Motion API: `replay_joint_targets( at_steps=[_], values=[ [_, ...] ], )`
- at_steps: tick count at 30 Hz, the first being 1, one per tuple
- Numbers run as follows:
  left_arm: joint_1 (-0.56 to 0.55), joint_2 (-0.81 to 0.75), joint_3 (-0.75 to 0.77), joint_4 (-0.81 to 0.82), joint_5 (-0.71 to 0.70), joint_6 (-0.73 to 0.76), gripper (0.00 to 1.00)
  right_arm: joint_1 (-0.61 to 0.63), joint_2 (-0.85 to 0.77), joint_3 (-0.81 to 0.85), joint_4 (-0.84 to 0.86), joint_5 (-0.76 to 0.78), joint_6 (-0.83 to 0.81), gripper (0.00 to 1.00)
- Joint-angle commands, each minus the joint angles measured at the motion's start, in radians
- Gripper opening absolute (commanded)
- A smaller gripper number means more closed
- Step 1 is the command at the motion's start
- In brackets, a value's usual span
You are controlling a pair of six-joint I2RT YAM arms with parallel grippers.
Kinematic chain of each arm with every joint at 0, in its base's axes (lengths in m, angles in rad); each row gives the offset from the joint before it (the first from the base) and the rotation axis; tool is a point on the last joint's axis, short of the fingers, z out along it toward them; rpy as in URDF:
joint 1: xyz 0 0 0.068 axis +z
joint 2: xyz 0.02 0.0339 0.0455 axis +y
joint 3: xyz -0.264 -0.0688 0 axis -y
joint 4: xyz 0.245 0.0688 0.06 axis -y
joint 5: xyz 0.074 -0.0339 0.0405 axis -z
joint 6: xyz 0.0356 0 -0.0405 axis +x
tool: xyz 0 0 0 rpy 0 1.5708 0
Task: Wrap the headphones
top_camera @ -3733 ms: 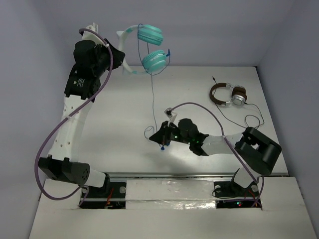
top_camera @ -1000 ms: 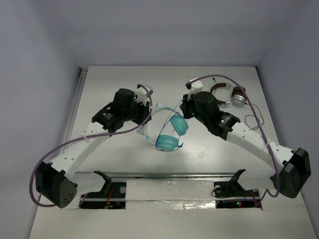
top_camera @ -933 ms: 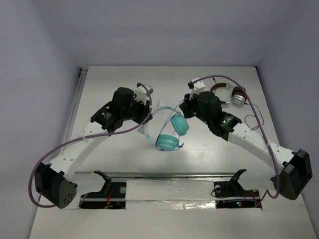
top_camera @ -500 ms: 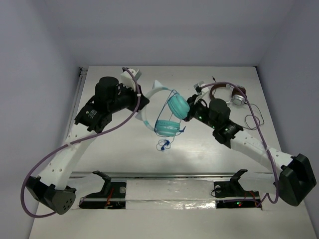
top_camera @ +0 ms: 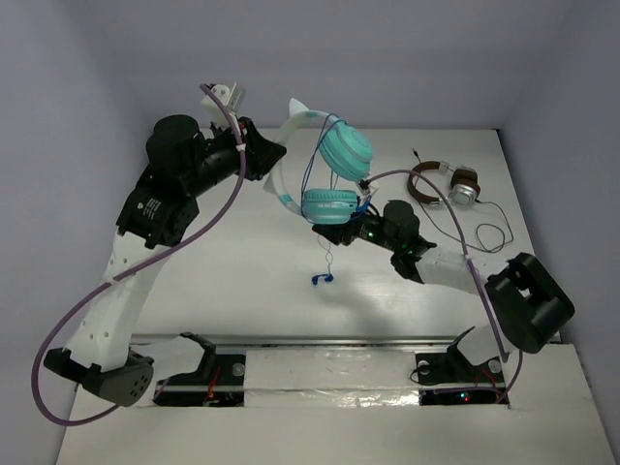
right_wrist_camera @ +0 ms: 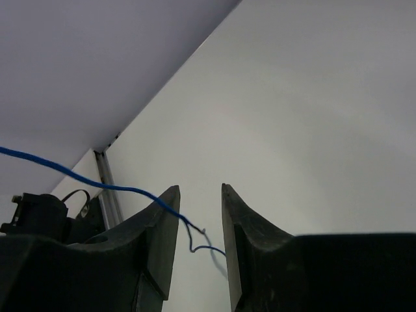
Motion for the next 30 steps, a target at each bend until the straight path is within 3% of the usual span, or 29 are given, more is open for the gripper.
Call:
replay_joint_targets(
  at_steps=[1,5,15,18,22,25,30],
  values=[
    [0.009,0.014,0.093,0.068,0.006,-0.076,0.00,-0.006,0.051,-0.008,0.180,-0.026,0.040,0.38],
    [0.018,0.034,0.147,0.069,0.019,-0.095,0.00,-0.006,0.103,-0.008,0.218,-0.024,0.052,0.42],
    [0.076,0.082,0.251,0.087,0.022,-0.147,0.00,0.003,0.178,-0.078,0.322,-0.015,0.085,0.40],
    [0.076,0.089,0.257,0.097,0.015,-0.158,0.00,0.003,0.215,-0.079,0.347,-0.017,0.092,0.35],
    [0.086,0.089,0.257,0.097,-0.007,-0.162,0.00,0.012,0.246,-0.077,0.361,-0.007,0.100,0.09],
    [0.086,0.091,0.251,0.097,-0.034,-0.164,0.00,0.022,0.240,-0.082,0.364,-0.007,0.103,0.00],
    [0.104,0.103,0.239,0.123,-0.109,-0.170,0.00,0.074,0.212,-0.092,0.309,0.025,0.089,0.00]
  ],
)
